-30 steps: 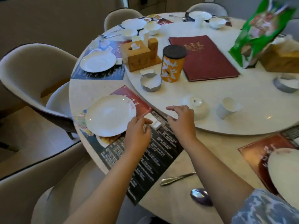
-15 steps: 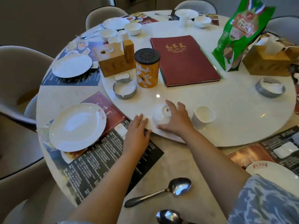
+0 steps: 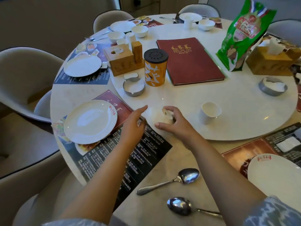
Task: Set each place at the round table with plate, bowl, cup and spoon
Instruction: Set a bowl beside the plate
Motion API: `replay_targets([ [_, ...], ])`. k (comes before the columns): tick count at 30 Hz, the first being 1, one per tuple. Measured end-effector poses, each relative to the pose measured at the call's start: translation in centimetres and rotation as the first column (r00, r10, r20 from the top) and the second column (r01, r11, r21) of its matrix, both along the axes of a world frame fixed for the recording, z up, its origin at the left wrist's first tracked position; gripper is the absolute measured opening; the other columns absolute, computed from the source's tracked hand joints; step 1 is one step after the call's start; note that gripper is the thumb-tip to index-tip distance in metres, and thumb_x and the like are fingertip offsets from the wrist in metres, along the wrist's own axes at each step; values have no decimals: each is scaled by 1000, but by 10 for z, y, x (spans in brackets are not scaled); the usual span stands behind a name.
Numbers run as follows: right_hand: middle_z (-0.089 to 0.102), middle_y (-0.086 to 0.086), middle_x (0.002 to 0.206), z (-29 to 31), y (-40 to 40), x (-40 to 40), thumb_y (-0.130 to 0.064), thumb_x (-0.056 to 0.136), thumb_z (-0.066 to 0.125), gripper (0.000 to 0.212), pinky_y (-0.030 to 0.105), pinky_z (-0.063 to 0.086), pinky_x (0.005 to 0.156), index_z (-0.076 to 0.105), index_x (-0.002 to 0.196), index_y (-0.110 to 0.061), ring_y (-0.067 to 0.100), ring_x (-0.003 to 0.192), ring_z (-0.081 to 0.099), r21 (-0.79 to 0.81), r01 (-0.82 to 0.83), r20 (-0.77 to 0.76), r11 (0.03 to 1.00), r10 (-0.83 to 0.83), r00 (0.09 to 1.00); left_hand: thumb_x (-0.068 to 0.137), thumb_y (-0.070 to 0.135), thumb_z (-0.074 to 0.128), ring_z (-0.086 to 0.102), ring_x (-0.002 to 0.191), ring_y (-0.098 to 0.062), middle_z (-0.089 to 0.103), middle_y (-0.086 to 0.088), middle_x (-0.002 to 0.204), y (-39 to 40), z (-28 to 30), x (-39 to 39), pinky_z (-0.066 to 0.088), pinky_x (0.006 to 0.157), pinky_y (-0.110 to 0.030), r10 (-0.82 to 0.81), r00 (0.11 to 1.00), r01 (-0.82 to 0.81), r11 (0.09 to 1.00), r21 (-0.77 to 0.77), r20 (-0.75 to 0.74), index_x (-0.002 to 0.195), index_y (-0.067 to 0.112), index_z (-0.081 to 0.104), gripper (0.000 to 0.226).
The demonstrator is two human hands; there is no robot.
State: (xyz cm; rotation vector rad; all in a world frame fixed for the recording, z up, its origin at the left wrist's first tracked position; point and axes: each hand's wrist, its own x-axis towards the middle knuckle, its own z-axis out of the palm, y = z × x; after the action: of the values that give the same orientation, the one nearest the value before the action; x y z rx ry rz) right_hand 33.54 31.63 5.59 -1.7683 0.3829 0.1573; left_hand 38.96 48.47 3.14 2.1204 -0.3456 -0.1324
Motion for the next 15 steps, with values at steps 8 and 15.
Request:
replay_targets([
  [8, 62, 8, 115, -6, 86, -43, -52, 88, 55, 44, 39, 56, 71, 57, 121, -24, 25, 101, 60, 482, 29, -159, 875, 55, 986, 94, 7, 53, 54, 99, -12, 61, 8, 105, 73, 8, -46, 42, 77, -21, 191, 981, -192, 981, -20, -38, 117, 24, 67, 32],
  [15, 49, 8, 122, -17, 148, -50, -44, 100, 37, 36, 54, 59, 70, 46, 130, -27, 26, 94, 54, 295, 234, -282, 926, -149, 948, 93, 27, 59, 54, 89, -12, 63, 3, 102, 139, -9, -64, 40, 74, -29, 318, 934, -288, 939, 187, -160, 102, 18, 57, 13],
])
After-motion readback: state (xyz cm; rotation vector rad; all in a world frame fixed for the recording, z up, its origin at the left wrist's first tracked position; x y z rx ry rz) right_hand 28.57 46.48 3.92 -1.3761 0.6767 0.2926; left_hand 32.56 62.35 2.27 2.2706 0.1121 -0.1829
